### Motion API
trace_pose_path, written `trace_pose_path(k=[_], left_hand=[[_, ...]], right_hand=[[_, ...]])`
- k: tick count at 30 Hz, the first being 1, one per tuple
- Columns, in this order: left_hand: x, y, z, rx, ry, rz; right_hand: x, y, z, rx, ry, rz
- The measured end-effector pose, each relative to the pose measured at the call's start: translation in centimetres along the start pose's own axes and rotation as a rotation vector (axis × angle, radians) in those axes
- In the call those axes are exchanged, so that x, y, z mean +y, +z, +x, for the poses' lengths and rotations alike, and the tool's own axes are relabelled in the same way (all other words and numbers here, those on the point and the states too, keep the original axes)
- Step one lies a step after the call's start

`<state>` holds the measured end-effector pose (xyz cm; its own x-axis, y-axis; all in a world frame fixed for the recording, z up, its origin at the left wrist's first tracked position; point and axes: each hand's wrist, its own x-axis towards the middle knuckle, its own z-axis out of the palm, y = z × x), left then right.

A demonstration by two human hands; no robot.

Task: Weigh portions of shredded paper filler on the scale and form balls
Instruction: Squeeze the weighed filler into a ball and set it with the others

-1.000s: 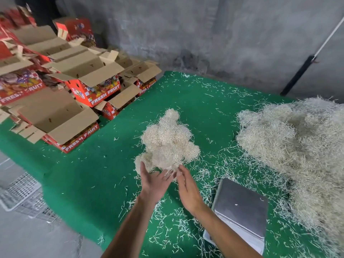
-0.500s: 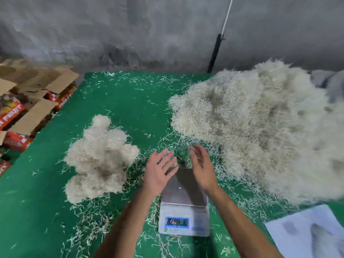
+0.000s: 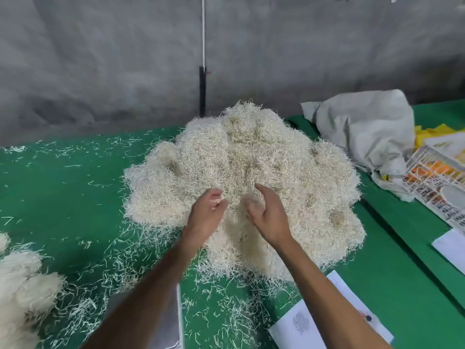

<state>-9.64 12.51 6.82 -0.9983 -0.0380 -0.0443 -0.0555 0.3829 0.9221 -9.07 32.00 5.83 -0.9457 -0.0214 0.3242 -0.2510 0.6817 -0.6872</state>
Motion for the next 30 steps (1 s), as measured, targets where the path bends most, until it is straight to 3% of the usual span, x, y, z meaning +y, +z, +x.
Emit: trace_pose_path(k=[2, 4, 9, 14, 21, 27, 30], left_hand=[[2.3, 1.2, 3.2, 0.062, 0.139, 0.224], [4.4, 2.2, 6.1, 0.106, 0.234, 0.390], [6.4, 4.9, 11.3, 0.038, 0.237, 0.466], [5.4, 7.8, 13.3, 0.037, 0.249, 0.442], [3.6, 7.7, 12.2, -0.008, 0.222, 0.356], [4.4, 3.2, 7.0, 0.017, 0.000, 0.155], [5.1, 0.4, 4.4, 0.074, -0.218, -0.187]], right_hand=[[0.8, -1.1, 4.1, 0.084, -0.156, -0.217], [1.6, -1.6, 8.0, 0.054, -0.244, -0.438], [4.8, -1.3, 13.8, -0.127, -0.095, -0.733], [7.6, -0.1, 15.0, -0.311, 0.105, -0.645], [6.0, -3.3, 15.0, -0.061, -0.139, -0.637], [-2.8, -5.1, 12.9, 0.127, -0.364, -0.448], [-7.7, -2.9, 9.8, 0.151, -0.453, -0.174]])
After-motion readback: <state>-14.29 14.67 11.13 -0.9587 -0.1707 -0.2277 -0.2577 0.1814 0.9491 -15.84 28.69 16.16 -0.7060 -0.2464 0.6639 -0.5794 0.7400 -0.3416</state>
